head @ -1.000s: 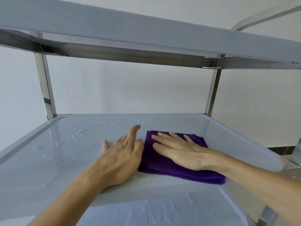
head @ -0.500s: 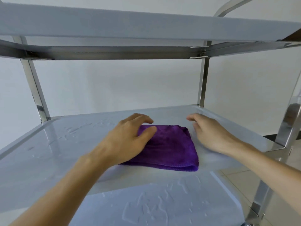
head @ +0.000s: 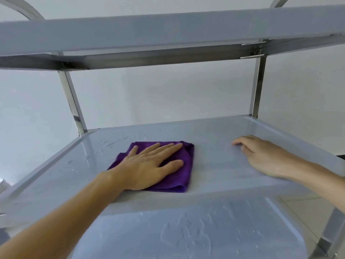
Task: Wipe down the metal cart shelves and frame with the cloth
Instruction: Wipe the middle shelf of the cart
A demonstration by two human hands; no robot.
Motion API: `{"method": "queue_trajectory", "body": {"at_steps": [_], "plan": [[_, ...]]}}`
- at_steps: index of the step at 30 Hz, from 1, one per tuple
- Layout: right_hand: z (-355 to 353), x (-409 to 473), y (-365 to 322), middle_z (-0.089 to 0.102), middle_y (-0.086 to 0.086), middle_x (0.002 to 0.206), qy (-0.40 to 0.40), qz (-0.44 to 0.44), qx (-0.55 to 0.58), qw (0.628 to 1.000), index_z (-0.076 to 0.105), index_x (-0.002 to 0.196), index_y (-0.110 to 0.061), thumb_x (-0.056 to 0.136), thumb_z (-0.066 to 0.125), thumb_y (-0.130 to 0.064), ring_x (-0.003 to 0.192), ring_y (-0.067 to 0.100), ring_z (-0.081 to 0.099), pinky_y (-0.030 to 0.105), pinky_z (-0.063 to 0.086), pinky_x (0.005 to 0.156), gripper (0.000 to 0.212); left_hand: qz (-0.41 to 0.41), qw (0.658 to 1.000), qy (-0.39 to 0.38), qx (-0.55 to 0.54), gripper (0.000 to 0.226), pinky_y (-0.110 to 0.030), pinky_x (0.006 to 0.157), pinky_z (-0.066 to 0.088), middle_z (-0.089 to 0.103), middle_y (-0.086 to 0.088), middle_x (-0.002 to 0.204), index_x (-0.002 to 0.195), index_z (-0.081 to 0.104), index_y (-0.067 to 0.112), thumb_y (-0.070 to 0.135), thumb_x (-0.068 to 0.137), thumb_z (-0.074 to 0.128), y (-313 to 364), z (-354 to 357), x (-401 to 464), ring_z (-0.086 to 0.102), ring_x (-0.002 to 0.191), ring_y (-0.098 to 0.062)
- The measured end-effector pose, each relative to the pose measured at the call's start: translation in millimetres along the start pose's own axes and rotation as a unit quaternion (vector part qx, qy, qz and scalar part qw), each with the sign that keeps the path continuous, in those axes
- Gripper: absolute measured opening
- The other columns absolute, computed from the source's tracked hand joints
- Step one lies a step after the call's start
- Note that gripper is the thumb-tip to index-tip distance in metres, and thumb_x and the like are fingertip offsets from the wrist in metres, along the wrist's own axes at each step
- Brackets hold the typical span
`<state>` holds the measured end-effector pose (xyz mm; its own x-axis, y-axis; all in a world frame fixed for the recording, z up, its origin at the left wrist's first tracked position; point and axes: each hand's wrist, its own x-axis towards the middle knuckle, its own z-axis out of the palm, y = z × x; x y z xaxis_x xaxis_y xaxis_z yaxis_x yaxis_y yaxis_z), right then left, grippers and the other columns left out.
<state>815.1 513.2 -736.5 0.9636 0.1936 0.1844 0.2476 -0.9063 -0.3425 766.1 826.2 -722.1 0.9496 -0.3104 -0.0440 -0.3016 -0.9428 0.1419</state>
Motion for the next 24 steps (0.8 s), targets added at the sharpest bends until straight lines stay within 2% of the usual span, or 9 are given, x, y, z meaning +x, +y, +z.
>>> {"method": "queue_trajectory", "body": {"at_steps": [2, 6, 8, 10, 16, 18, 20, 22, 24], "plan": [[0, -2, -2, 0.045, -0.017, 0.143, -0.004, 0.005, -0.003, 1.0, 0.05, 0.131, -0.034, 0.106, 0.029, -0.026, 0.13, 0.011, 0.045, 0.039, 0.038, 0.108, 0.034, -0.045, 0.999, 0.011, -0.003, 0.078, -0.052, 0.122, 0.0, -0.002, 0.036, 0.158, 0.136, -0.012, 0.07, 0.092, 0.061, -0.002, -28, -4, -18, -0.004, 0.149, 0.003], [-6, 1, -16, 0.05, -0.015, 0.136, -0.007, 0.019, -0.038, 0.999, 0.052, 0.118, -0.034, 0.104, 0.031, -0.031, 0.121, 0.014, 0.05, 0.039, 0.041, 0.102, 0.026, -0.091, 0.996, -0.011, 0.019, 0.113, -0.049, 0.123, -0.002, -0.007, 0.026, 0.161, 0.149, -0.007, 0.055, 0.101, 0.046, -0.012, -47, -8, -37, -0.009, 0.15, 0.0], [-3, 7, -33, 0.052, -0.007, 0.134, 0.007, 0.006, -0.045, 0.999, 0.054, 0.116, -0.031, 0.102, 0.033, -0.038, 0.121, 0.018, 0.051, 0.038, 0.041, 0.102, 0.026, -0.086, 0.996, -0.018, 0.02, 0.105, -0.051, 0.122, -0.003, -0.01, 0.028, 0.16, 0.148, -0.007, 0.057, 0.099, 0.052, -0.011, -42, -9, -37, -0.011, 0.15, -0.002], [9, 13, -49, 0.05, -0.005, 0.139, 0.006, -0.036, -0.068, 0.997, 0.053, 0.123, -0.027, 0.103, 0.029, -0.039, 0.131, 0.018, 0.045, 0.037, 0.035, 0.107, 0.033, -0.067, 0.998, -0.004, 0.008, 0.092, -0.051, 0.122, -0.006, -0.013, 0.035, 0.155, 0.148, -0.006, 0.058, 0.095, 0.064, -0.005, -34, -7, -36, -0.011, 0.149, -0.001], [22, 19, -52, 0.047, -0.012, 0.116, -0.056, -0.049, -0.084, 0.994, 0.046, 0.103, -0.028, 0.104, 0.018, -0.039, 0.127, 0.012, 0.04, 0.041, 0.03, 0.102, 0.03, -0.019, 0.999, -0.019, 0.022, 0.1, -0.057, 0.12, -0.006, -0.017, 0.035, 0.155, 0.153, -0.011, 0.044, 0.091, 0.065, -0.003, -7, 5, 0, -0.012, 0.151, -0.01], [22, 21, -51, 0.044, -0.011, 0.138, -0.07, -0.044, -0.084, 0.993, 0.047, 0.122, -0.028, 0.103, 0.017, -0.045, 0.139, 0.011, 0.03, 0.04, 0.025, 0.11, 0.04, -0.018, 1.0, -0.008, 0.009, 0.099, -0.059, 0.119, -0.008, -0.014, 0.034, 0.156, 0.154, -0.008, 0.043, 0.089, 0.067, 0.0, 1, 6, 24, -0.01, 0.152, -0.014], [22, 22, -52, 0.016, -0.013, 0.163, -0.106, -0.032, -0.097, 0.989, 0.027, 0.15, -0.032, 0.099, 0.012, -0.059, 0.151, 0.009, 0.007, 0.04, 0.01, 0.12, 0.06, -0.02, 1.0, -0.008, 0.008, 0.101, -0.062, 0.117, -0.006, -0.01, 0.029, 0.16, 0.156, -0.002, 0.041, 0.087, 0.066, 0.0, 6, 4, 54, -0.007, 0.153, -0.021], [20, 21, -53, -0.004, -0.017, 0.165, -0.135, -0.026, -0.105, 0.985, 0.005, 0.157, -0.037, 0.088, 0.005, -0.071, 0.152, 0.007, -0.008, 0.04, 0.0, 0.123, 0.077, -0.014, 0.999, -0.02, 0.028, 0.102, -0.067, 0.115, -0.003, -0.006, 0.023, 0.163, 0.155, 0.01, 0.042, 0.086, 0.063, -0.001, 7, -1, 82, -0.004, 0.153, -0.026], [18, 19, -53, -0.009, -0.02, 0.164, -0.149, -0.025, -0.1, 0.983, -0.003, 0.155, -0.042, 0.077, 0.0, -0.079, 0.151, 0.005, -0.012, 0.039, -0.004, 0.123, 0.087, -0.014, 0.999, -0.025, 0.043, 0.087, -0.07, 0.113, 0.001, -0.003, 0.021, 0.164, 0.153, 0.013, 0.048, 0.084, 0.074, 0.004, 1, -8, 104, -0.002, 0.153, -0.026]]}}
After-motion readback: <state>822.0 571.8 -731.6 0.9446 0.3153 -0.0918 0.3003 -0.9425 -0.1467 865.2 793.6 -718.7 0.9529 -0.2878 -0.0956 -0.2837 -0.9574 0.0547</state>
